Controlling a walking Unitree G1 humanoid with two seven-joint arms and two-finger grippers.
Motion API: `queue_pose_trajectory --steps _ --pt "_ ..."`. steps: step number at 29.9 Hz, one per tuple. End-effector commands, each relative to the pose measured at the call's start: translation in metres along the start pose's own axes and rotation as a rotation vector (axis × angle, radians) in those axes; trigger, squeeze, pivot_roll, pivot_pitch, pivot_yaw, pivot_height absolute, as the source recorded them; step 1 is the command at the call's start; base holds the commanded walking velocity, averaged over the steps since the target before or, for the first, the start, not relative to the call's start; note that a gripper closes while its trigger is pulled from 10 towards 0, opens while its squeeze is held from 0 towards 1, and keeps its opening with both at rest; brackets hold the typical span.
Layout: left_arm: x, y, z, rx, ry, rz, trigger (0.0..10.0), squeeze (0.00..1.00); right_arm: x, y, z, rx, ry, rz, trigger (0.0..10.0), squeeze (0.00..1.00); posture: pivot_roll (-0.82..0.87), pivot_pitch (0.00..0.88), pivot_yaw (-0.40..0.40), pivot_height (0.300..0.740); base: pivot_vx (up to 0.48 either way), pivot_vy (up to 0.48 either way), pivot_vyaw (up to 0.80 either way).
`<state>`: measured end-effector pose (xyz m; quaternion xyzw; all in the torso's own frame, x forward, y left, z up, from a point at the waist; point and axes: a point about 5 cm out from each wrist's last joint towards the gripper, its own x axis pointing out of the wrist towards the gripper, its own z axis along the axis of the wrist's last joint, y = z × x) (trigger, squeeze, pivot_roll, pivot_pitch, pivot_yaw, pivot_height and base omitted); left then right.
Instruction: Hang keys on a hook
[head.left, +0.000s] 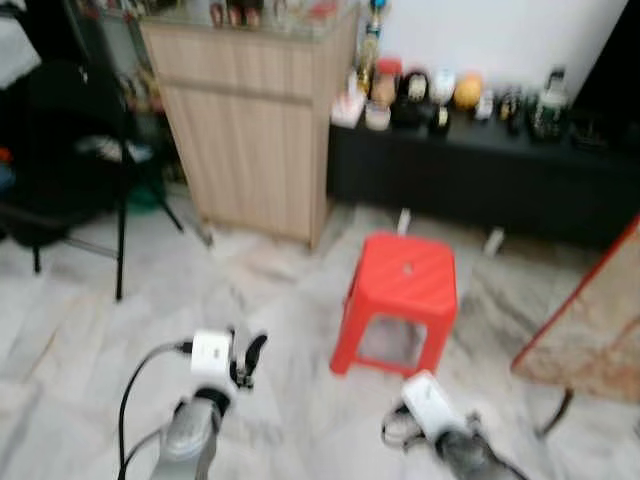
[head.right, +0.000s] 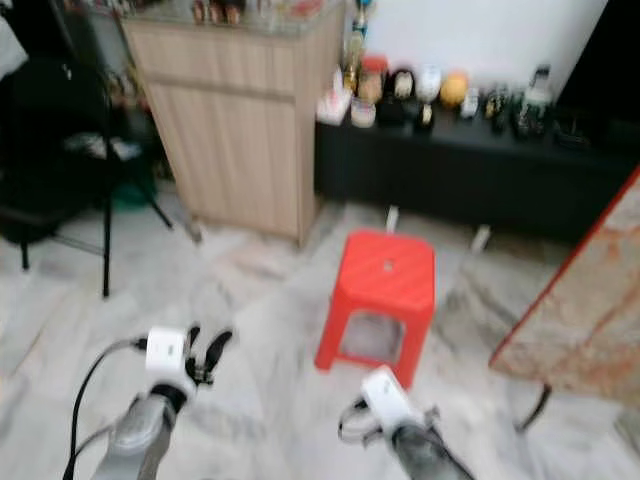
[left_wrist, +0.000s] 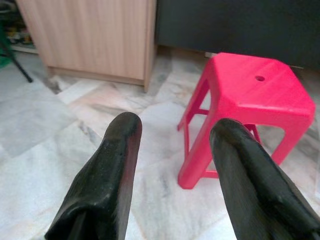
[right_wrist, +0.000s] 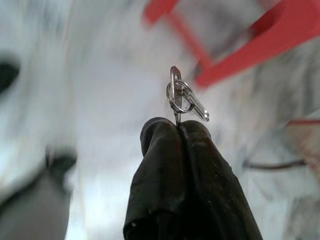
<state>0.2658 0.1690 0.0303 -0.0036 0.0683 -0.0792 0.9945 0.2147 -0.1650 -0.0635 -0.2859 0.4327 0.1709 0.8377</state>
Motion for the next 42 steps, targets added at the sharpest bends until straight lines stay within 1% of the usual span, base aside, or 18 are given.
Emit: queue_pose_trajectory --steps 1,5,8,10,12,15,16,17,18,26,30,32,34,36,38,39,41,42 --pt "0.003 -0.004 0.001 -0.002 0.000 -0.013 10.0 0.00 -0.001 0.012 -0.028 -0.047 0.130 0.079 10.0 0.00 0.02 0.064 -0.076 0.740 0.000 0.000 0.00" --pt "0.003 -0.004 0.001 -0.001 0.000 -0.014 10.0 0.00 -0.006 0.032 -0.058 -0.128 0.257 0.187 10.0 0.00 0.02 0.064 -0.076 0.740 0.000 0.000 0.00" --pt "0.003 -0.005 0.001 -0.001 -0.001 -0.017 10.0 0.00 -0.018 0.050 -0.095 -0.340 0.396 0.300 10.0 0.00 0.02 0.067 -0.076 0.740 0.000 0.000 0.00" --pt "0.003 -0.005 0.002 -0.001 -0.001 -0.018 10.0 0.00 -0.020 0.052 -0.100 -0.331 0.413 0.312 10.0 0.00 0.02 0.066 -0.077 0.740 0.000 0.000 0.00" --pt "0.002 -0.004 0.002 0.000 -0.002 -0.017 10.0 0.00 -0.022 0.059 -0.104 -0.193 0.417 0.306 10.0 0.00 0.02 0.069 -0.077 0.740 0.000 0.000 0.00" --pt "0.002 -0.004 0.001 0.000 -0.002 -0.016 10.0 0.00 -0.012 0.055 -0.077 0.307 0.258 0.143 10.0 0.00 0.02 0.071 -0.076 0.740 0.000 0.000 0.00" --pt "0.002 -0.004 0.001 0.000 -0.002 -0.016 10.0 0.00 -0.012 0.055 -0.077 0.307 0.258 0.143 10.0 0.00 0.02 0.071 -0.076 0.740 0.000 0.000 0.00" --pt "0.002 -0.004 0.001 0.000 -0.001 -0.017 10.0 0.00 -0.009 0.050 -0.071 0.578 0.235 0.084 10.0 0.00 0.02 0.070 -0.074 0.740 0.000 0.000 0.00" --pt "0.002 -0.005 0.001 0.000 0.000 -0.018 10.0 0.00 -0.008 0.044 -0.070 0.691 0.218 0.031 10.0 0.00 0.02 0.070 -0.074 0.740 0.000 0.000 0.00" --pt "0.002 -0.005 0.001 0.003 -0.001 -0.020 10.0 0.00 -0.013 0.029 -0.087 0.636 0.252 -0.097 10.0 0.00 0.02 0.071 -0.071 0.740 0.000 0.000 0.00" --pt "0.001 -0.004 0.001 0.006 0.000 -0.020 10.0 0.00 -0.018 0.030 -0.100 0.782 0.287 -0.141 10.0 0.00 0.02 0.072 -0.065 0.740 0.000 0.000 0.00" --pt "0.001 -0.004 0.001 0.006 0.000 -0.021 10.0 0.00 -0.017 0.026 -0.100 0.650 0.273 -0.153 10.0 0.00 0.02 0.072 -0.065 0.740 0.000 0.000 0.00" --pt "0.002 -0.005 0.002 0.007 0.000 -0.024 10.0 0.00 -0.015 0.018 -0.090 0.327 0.198 -0.161 10.0 0.00 0.02 0.074 -0.062 0.740 0.000 0.000 0.00" --pt "0.002 -0.005 0.002 0.007 -0.001 -0.025 10.0 0.00 -0.014 0.016 -0.087 0.299 0.166 -0.167 10.0 0.00 0.02 0.076 -0.062 0.740 0.000 0.000 0.00" --pt "0.002 -0.005 0.002 0.007 -0.001 -0.025 10.0 0.00 -0.012 0.006 -0.075 0.380 0.093 -0.221 10.0 0.00 0.02 0.077 -0.060 0.740 0.000 0.000 0.00" --pt "0.002 -0.004 0.002 0.008 -0.001 -0.024 10.0 0.00 -0.011 -0.006 -0.067 0.487 0.052 -0.290 10.0 0.00 0.02 0.076 -0.058 0.740 0.000 0.000 0.00" --pt "0.001 -0.003 0.002 0.010 0.001 -0.024 10.0 0.00 -0.011 -0.010 -0.069 0.625 0.071 -0.312 10.0 0.00 0.02 0.076 -0.057 0.740 0.000 0.000 0.00" --pt "0.001 -0.003 0.002 0.010 0.002 -0.023 10.0 0.00 -0.010 -0.005 -0.072 0.602 0.115 -0.278 10.0 0.00 0.02 0.075 -0.056 0.740 0.000 0.000 0.00"
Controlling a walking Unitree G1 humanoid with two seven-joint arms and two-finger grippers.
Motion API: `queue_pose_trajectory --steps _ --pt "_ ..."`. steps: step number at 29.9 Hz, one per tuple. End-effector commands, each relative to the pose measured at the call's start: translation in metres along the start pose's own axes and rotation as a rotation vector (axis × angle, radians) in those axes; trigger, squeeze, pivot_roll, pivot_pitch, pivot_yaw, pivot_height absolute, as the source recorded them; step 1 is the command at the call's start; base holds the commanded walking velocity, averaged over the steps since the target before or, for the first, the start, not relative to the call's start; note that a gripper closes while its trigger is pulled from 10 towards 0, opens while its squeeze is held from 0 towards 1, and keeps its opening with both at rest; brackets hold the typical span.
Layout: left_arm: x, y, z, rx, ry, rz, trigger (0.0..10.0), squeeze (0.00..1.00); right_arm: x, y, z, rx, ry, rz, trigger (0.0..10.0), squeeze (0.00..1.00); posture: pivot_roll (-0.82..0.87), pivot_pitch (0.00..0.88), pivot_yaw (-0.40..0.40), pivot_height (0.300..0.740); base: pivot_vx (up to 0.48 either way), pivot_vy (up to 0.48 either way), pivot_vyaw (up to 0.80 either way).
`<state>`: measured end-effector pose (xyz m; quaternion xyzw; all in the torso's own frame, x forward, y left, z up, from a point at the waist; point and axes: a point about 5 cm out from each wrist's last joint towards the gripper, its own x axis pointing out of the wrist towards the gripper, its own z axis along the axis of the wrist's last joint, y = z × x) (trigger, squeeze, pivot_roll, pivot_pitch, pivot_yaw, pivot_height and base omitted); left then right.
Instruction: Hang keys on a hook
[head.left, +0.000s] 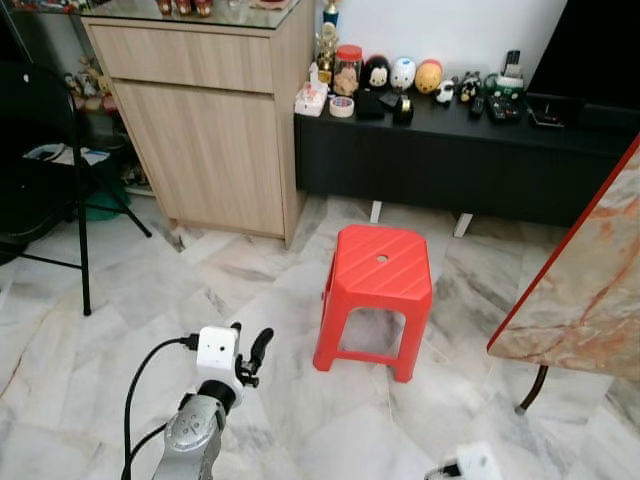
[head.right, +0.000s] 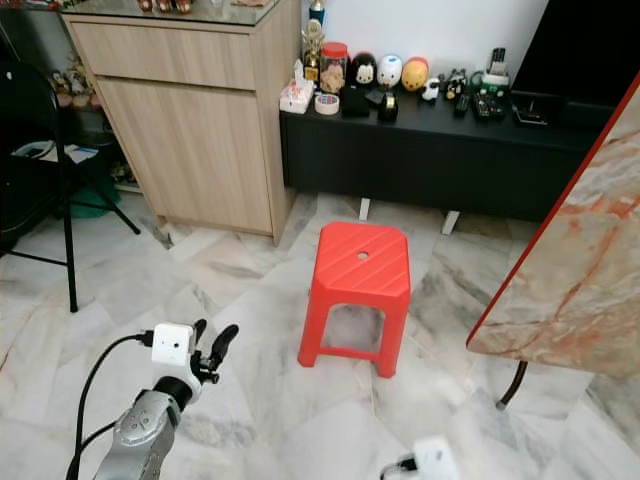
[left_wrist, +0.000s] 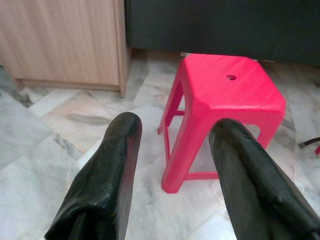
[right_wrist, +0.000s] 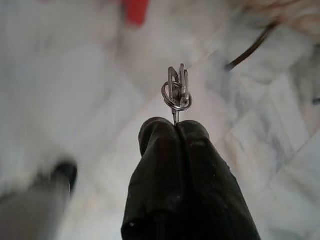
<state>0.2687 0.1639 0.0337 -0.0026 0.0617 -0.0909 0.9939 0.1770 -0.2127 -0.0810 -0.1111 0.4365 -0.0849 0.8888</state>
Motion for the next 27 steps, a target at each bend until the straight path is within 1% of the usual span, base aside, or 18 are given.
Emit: queue_pose_trajectory --steps 1,3,4,6,9,12,13,14,15,16,17,18,20,21,22,23,24,27 --pt "-0.002 0.001 -0.002 0.005 0.016 0.000 10.0 0.00 -0.003 0.004 -0.021 0.035 0.142 0.037 10.0 0.00 0.02 0.075 -0.056 0.740 0.000 0.000 0.00" --pt "-0.002 0.001 -0.003 0.005 0.017 -0.001 10.0 0.00 -0.010 0.014 -0.041 0.027 0.270 0.117 10.0 0.00 0.02 0.075 -0.056 0.740 0.000 0.000 0.00" --pt "-0.002 0.001 -0.002 0.006 0.016 -0.003 10.0 0.00 -0.015 0.021 -0.054 -0.006 0.322 0.160 10.0 0.00 0.03 0.078 -0.058 0.740 0.000 0.000 0.00" --pt "-0.002 0.001 -0.002 0.007 0.015 -0.002 10.0 0.00 -0.017 0.021 -0.059 -0.011 0.339 0.151 10.0 0.00 0.03 0.079 -0.055 0.740 0.000 0.000 0.00" --pt "-0.002 0.002 -0.002 0.009 0.016 -0.003 10.0 0.00 -0.024 0.021 -0.075 0.062 0.404 0.107 10.0 0.00 0.02 0.081 -0.050 0.740 0.000 0.000 0.00" --pt "-0.002 0.001 -0.002 0.009 0.017 -0.007 10.0 0.00 -0.025 0.022 -0.076 0.056 0.399 0.107 10.0 0.00 0.02 0.081 -0.046 0.740 0.000 0.000 0.00" --pt "-0.002 0.001 -0.002 0.009 0.016 -0.008 10.0 0.00 -0.021 0.021 -0.067 0.064 0.332 0.077 10.0 0.00 0.02 0.081 -0.046 0.740 0.000 0.000 0.00" --pt "-0.001 0.001 -0.001 0.010 0.014 -0.007 10.0 0.00 -0.012 0.014 -0.042 0.112 0.176 0.022 10.0 0.00 0.02 0.080 -0.048 0.740 0.000 0.000 0.00" --pt "-0.001 0.001 -0.001 0.010 0.014 -0.007 10.0 0.00 -0.012 0.014 -0.042 0.112 0.176 0.022 10.0 0.00 0.02 0.080 -0.048 0.740 0.000 0.000 0.00" --pt "-0.001 0.002 -0.001 0.010 0.014 -0.006 10.0 0.00 -0.009 0.010 -0.030 0.134 0.105 0.000 10.0 0.00 0.02 0.080 -0.047 0.740 0.000 0.000 0.00" --pt "-0.001 0.003 -0.001 0.011 0.014 -0.004 10.0 0.00 -0.005 0.005 -0.013 0.202 0.029 -0.028 10.0 0.00 0.02 0.079 -0.046 0.740 0.000 0.000 0.00" --pt "-0.001 0.003 -0.001 0.011 0.014 -0.004 10.0 0.00 -0.005 0.005 -0.013 0.202 0.029 -0.028 10.0 0.00 0.02 0.079 -0.046 0.740 0.000 0.000 0.00" --pt "-0.002 0.003 -0.001 0.012 0.016 -0.005 10.0 0.00 -0.004 0.006 -0.015 0.198 0.075 -0.019 10.0 0.00 0.02 0.075 -0.045 0.740 0.000 0.000 0.00" --pt "-0.002 0.002 -0.002 0.011 0.017 -0.006 10.0 0.00 -0.007 0.010 -0.029 0.163 0.174 -0.002 10.0 0.00 0.02 0.075 -0.045 0.740 0.000 0.000 0.00" --pt "-0.002 0.001 -0.002 0.010 0.018 -0.009 10.0 0.00 -0.013 0.015 -0.049 0.101 0.309 0.032 10.0 0.00 0.02 0.072 -0.048 0.740 0.000 0.000 0.00" --pt "-0.002 0.001 -0.002 0.010 0.018 -0.009 10.0 0.00 -0.015 0.016 -0.054 0.087 0.335 0.039 10.0 0.00 0.02 0.072 -0.048 0.740 0.000 0.000 0.00" --pt "-0.002 0.000 -0.001 0.009 0.015 -0.010 10.0 0.00 -0.018 0.022 -0.061 0.074 0.361 0.086 10.0 0.00 0.02 0.072 -0.048 0.740 0.000 0.000 0.00" --pt "-0.001 0.001 -0.001 0.009 0.014 -0.009 10.0 0.00 -0.024 0.031 -0.070 0.068 0.410 0.140 10.0 0.00 0.02 0.074 -0.049 0.740 0.000 0.000 0.00"
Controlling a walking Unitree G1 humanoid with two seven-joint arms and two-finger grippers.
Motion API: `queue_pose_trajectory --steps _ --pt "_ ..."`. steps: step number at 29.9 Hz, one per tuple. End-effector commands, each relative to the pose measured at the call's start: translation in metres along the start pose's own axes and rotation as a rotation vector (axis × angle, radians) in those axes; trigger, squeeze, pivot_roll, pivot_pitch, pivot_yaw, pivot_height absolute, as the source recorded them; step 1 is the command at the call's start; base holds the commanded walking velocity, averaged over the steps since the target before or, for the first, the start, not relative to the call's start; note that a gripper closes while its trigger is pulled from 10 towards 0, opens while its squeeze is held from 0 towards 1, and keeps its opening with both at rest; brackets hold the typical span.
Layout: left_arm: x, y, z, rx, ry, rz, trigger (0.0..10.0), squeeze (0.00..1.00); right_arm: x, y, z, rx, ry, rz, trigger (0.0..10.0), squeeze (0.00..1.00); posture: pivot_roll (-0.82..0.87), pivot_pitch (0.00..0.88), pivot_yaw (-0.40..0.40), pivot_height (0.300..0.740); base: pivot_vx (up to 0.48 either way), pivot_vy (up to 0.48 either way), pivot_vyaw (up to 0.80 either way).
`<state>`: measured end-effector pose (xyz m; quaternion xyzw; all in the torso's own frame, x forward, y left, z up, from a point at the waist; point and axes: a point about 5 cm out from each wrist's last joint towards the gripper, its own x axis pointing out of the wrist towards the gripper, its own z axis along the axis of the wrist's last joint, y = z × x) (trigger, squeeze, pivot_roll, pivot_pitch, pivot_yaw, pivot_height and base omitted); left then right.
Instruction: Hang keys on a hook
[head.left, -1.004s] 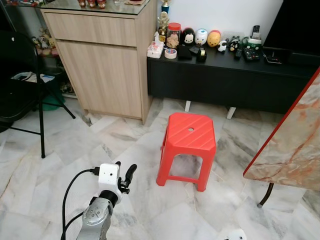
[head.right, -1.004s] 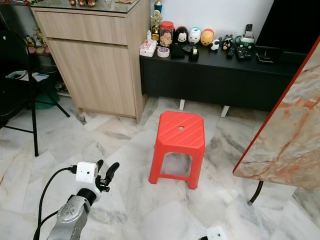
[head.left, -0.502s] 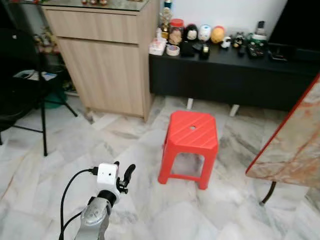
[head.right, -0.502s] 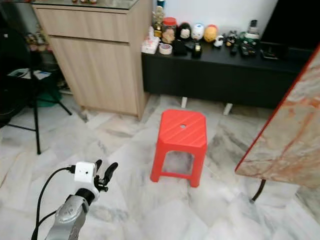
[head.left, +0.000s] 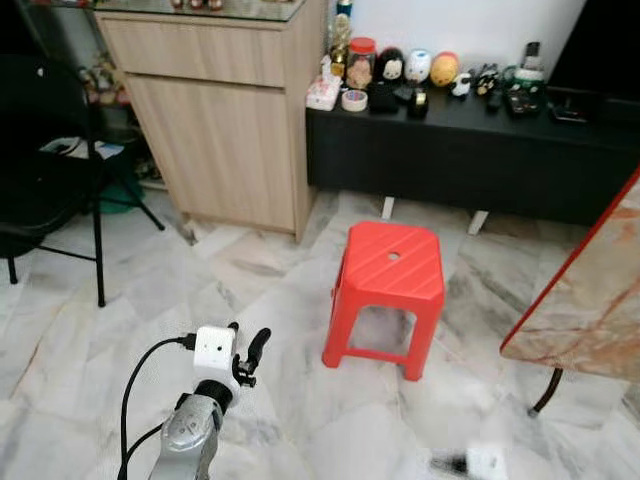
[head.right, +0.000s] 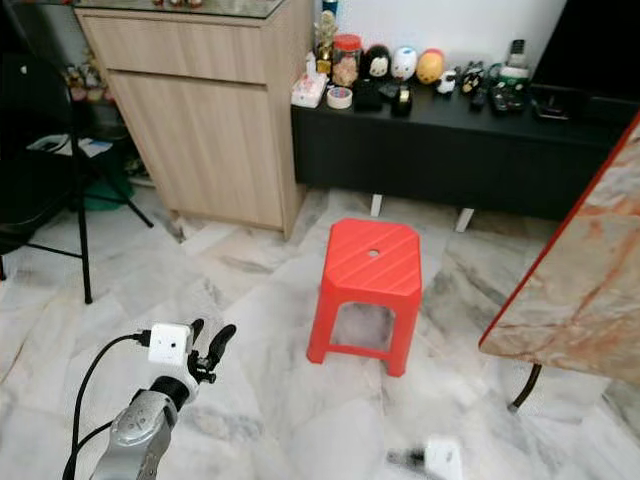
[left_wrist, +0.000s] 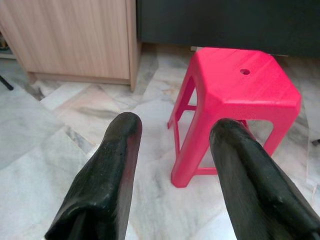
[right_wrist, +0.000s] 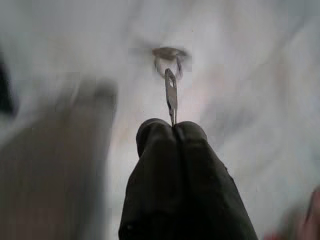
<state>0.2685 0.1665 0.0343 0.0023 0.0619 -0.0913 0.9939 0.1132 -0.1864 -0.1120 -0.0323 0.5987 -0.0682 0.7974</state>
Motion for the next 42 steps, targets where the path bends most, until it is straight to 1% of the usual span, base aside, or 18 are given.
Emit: queue_pose_trajectory --steps 1,3,5,6,8,9,10,14,16,17,19,20,22,24,29,38,40,42 --pt "-0.001 -0.001 -0.001 0.001 0.012 -0.008 10.0 0.00 0.000 0.002 -0.006 -0.022 0.033 0.016 10.0 0.00 0.02 0.074 -0.049 0.740 0.000 0.000 0.00" --pt "-0.001 -0.001 -0.001 0.001 0.013 -0.006 10.0 0.00 0.000 0.000 -0.001 -0.036 0.002 -0.011 10.0 0.00 0.02 0.074 -0.049 0.740 0.000 0.000 0.00" --pt "-0.001 -0.001 -0.001 0.001 0.012 -0.006 10.0 0.00 -0.001 0.002 0.022 0.006 -0.126 -0.004 10.0 0.00 0.03 0.076 -0.046 0.740 0.000 0.000 0.00" --pt "0.000 -0.001 -0.001 0.001 0.012 -0.006 10.0 0.00 -0.002 0.003 0.031 0.018 -0.168 0.000 10.0 0.00 0.03 0.076 -0.046 0.740 0.000 0.000 0.00" --pt "0.000 -0.001 -0.001 0.002 0.012 -0.006 10.0 0.00 -0.003 0.002 0.044 -0.003 -0.220 -0.015 10.0 0.00 0.03 0.074 -0.046 0.740 0.000 0.000 0.00" --pt "0.000 0.000 -0.001 0.003 0.010 -0.005 10.0 0.00 -0.007 0.001 0.067 -0.034 -0.327 -0.034 10.0 0.00 0.03 0.073 -0.048 0.740 0.000 0.000 0.00" --pt "0.000 0.000 0.000 0.004 0.009 -0.003 10.0 0.00 -0.011 0.004 0.084 -0.018 -0.404 -0.023 10.0 0.00 0.03 0.073 -0.049 0.740 0.000 0.000 0.00" --pt "0.000 0.001 0.000 0.004 0.007 0.000 10.0 0.00 -0.026 0.013 0.128 0.004 -0.606 0.031 10.0 0.00 0.03 0.072 -0.049 0.740 0.000 0.000 0.00" --pt "0.000 0.000 0.000 0.005 0.006 -0.001 10.0 0.00 -0.032 0.015 0.141 0.009 -0.664 0.047 10.0 0.00 0.02 0.070 -0.050 0.740 0.000 0.000 0.00" --pt "0.001 0.000 0.002 0.005 0.000 -0.003 10.0 0.00 -0.039 0.015 0.157 0.019 -0.727 0.053 10.0 0.00 0.03 0.068 -0.052 0.740 0.000 0.000 0.00" --pt "0.003 -0.001 0.005 0.006 -0.011 -0.006 10.0 0.00 -0.046 0.016 0.170 0.028 -0.781 0.065 10.0 0.00 0.03 0.068 -0.052 0.740 0.000 0.000 0.00" --pt "0.003 -0.001 0.005 0.006 -0.011 -0.006 10.0 0.00 -0.046 0.016 0.170 0.028 -0.781 0.065 10.0 0.00 0.03 0.068 -0.052 0.740 0.000 0.000 0.00" --pt "0.005 -0.001 0.010 0.006 -0.030 -0.011 10.0 0.00 -0.054 0.018 0.183 0.004 -0.843 0.076 10.0 0.00 0.03 0.068 -0.052 0.740 0.000 0.000 0.00" --pt "0.008 -0.001 0.014 0.006 -0.042 -0.014 10.0 0.00 -0.062 0.019 0.194 0.007 -0.893 0.077 10.0 0.00 0.03 0.065 -0.055 0.740 0.000 0.000 0.00" --pt "0.008 -0.001 0.014 0.006 -0.044 -0.015 10.0 0.00 -0.063 0.016 0.196 0.049 -0.894 0.052 10.0 0.00 0.03 0.065 -0.055 0.740 0.000 0.000 0.00" --pt "0.006 -0.001 0.012 0.007 -0.037 -0.017 10.0 0.00 -0.054 0.013 0.181 0.079 -0.833 0.025 10.0 0.00 0.03 0.071 -0.053 0.740 0.000 0.000 0.00" --pt "0.006 -0.001 0.012 0.008 -0.037 -0.017 10.0 0.00 -0.056 0.011 0.179 0.105 -0.849 0.016 10.0 0.00 0.03 0.071 -0.053 0.740 0.000 0.000 0.00" --pt "0.005 -0.001 0.011 0.008 -0.033 -0.018 10.0 0.00 -0.061 0.010 0.181 0.168 -0.885 0.010 10.0 0.00 0.03 0.070 -0.052 0.740 0.000 0.000 0.00"
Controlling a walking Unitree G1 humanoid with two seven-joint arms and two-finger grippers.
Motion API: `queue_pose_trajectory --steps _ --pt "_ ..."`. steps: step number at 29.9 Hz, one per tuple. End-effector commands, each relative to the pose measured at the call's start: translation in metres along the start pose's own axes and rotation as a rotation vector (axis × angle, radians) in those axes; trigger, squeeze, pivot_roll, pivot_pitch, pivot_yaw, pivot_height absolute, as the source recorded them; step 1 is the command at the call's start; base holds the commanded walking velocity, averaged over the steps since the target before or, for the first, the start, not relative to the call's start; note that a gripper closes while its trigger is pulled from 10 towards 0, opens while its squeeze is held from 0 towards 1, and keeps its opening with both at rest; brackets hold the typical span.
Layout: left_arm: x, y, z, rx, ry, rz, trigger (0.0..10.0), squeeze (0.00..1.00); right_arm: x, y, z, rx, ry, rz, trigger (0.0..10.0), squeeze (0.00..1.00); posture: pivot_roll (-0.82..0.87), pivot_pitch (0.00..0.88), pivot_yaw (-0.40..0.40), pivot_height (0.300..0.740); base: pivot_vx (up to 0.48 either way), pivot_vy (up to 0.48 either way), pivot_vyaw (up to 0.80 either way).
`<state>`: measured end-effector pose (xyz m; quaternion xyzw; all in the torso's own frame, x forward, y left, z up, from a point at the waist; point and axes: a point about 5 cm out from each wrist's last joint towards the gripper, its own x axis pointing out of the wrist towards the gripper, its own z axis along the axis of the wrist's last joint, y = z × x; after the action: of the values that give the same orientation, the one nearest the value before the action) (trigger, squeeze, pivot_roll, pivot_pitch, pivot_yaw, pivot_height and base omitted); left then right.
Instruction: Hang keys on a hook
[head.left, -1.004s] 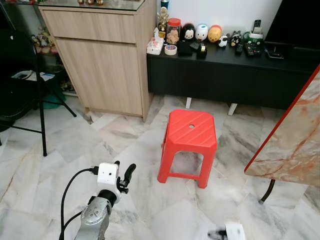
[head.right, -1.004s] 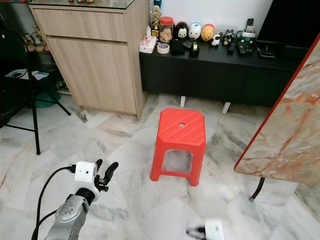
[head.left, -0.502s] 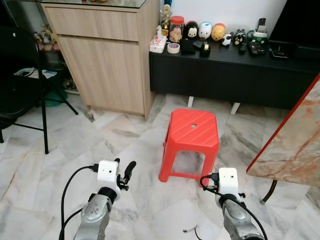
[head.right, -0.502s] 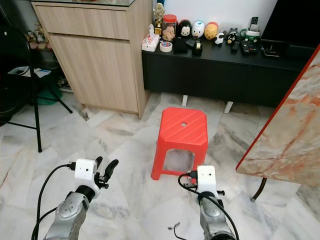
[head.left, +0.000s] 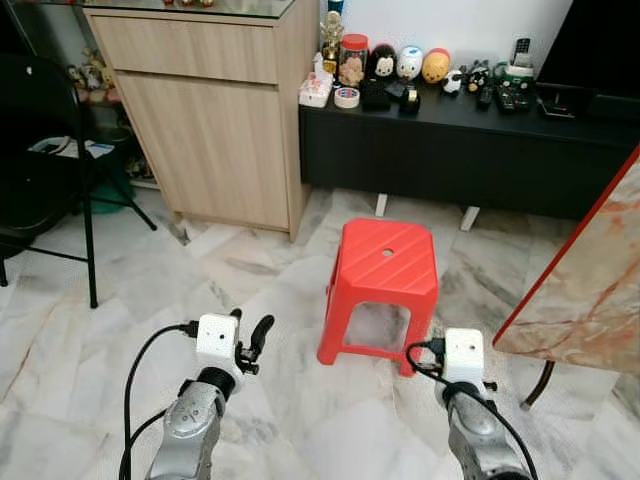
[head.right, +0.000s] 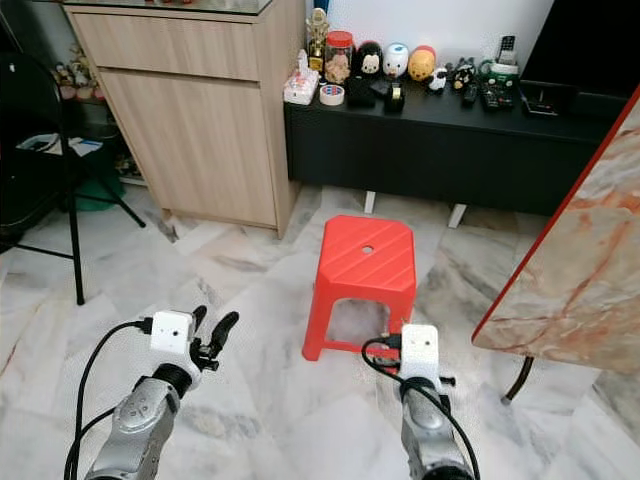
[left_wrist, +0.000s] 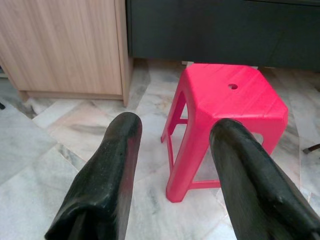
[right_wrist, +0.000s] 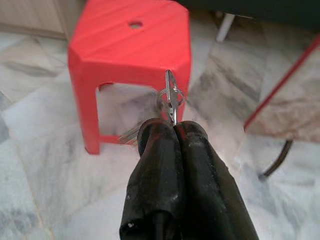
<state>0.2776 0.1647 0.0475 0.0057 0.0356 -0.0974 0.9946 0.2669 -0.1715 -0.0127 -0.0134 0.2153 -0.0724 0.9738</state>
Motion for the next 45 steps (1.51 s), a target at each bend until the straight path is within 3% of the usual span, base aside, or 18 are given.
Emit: queue_pose_trajectory --steps 1,5,9,16,27,45 --pt "-0.003 -0.001 -0.004 -0.004 0.019 -0.007 10.0 0.00 0.000 -0.001 0.009 0.056 -0.042 -0.029 10.0 0.00 0.03 0.070 -0.052 0.740 0.000 0.000 0.00" --pt "-0.004 0.000 -0.006 -0.004 0.026 -0.002 10.0 0.00 -0.007 0.000 0.024 0.136 -0.160 -0.019 10.0 0.00 0.03 0.064 -0.057 0.740 0.000 0.000 0.00" --pt "-0.005 0.000 -0.007 -0.003 0.031 0.002 10.0 0.00 -0.015 0.000 0.035 0.157 -0.236 -0.013 10.0 0.00 0.03 0.053 -0.062 0.740 0.000 0.000 0.00" --pt "-0.004 -0.002 -0.009 -0.005 0.036 0.004 10.0 0.00 -0.026 0.001 0.051 0.226 -0.307 0.012 10.0 0.00 0.02 0.040 -0.071 0.740 0.000 0.000 0.00" --pt "-0.005 -0.002 -0.009 0.030 0.033 -0.003 10.0 0.00 -0.035 -0.002 0.050 0.256 -0.278 0.005 10.0 0.00 0.01 0.021 -0.087 0.740 0.000 0.000 0.00" --pt "-0.003 -0.006 -0.010 0.033 0.029 -0.016 10.0 0.00 -0.036 -0.006 0.052 0.261 -0.257 -0.012 10.0 0.00 0.01 0.000 -0.088 0.740 0.000 -0.385 0.00"
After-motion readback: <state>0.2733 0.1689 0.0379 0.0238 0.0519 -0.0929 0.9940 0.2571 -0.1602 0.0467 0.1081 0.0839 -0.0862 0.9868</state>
